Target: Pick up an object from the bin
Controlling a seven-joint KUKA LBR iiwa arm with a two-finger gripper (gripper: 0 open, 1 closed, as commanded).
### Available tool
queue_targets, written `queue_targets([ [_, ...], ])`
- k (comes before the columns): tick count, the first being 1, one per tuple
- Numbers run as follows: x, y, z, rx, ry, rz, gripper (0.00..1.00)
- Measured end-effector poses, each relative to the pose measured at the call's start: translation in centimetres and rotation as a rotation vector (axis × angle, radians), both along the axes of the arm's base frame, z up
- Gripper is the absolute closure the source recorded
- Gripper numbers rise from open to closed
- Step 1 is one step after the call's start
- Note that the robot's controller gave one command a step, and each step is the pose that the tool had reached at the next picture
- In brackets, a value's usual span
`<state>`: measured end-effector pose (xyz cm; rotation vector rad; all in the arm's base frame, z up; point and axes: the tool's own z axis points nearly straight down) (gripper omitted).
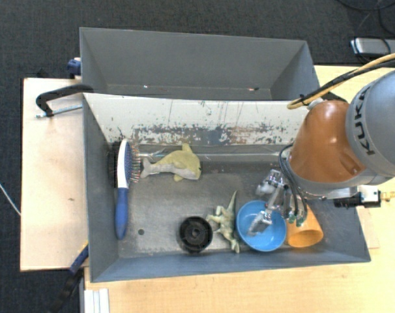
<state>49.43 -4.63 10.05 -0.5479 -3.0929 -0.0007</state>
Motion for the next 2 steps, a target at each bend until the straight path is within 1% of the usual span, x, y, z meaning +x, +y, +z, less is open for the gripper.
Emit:
queue_targets([
  [1,-0.12,0.02,-2.64,-0.001,-0.002,-0.073,0.00],
  [2,-0.03,0.03,-2.54,-0.001,-0.003,-0.072,0.00],
])
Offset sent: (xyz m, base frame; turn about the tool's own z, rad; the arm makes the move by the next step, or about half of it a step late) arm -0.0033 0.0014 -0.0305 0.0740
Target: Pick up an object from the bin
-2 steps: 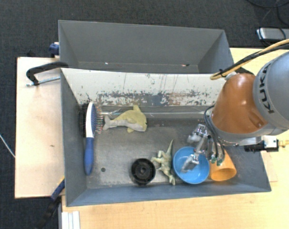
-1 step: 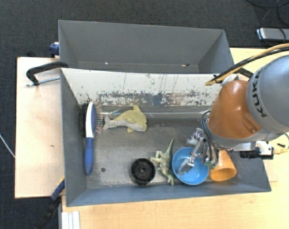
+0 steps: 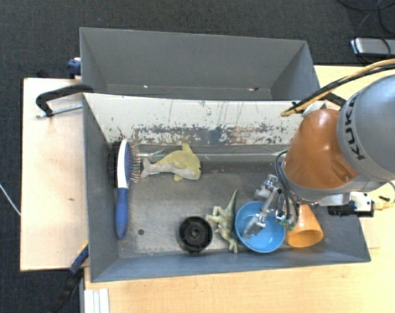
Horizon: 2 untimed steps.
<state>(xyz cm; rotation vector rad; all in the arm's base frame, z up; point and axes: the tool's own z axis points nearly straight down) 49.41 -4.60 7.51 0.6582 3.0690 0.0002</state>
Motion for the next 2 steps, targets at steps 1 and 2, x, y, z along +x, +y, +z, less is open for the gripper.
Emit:
queue_targets([
  [1,0.6,-0.3,0.6,-0.005,-0.018,-0.001,1.00],
  [2,0.9,-0.3,7.5,0.000,-0.010,0.000,1.00],
])
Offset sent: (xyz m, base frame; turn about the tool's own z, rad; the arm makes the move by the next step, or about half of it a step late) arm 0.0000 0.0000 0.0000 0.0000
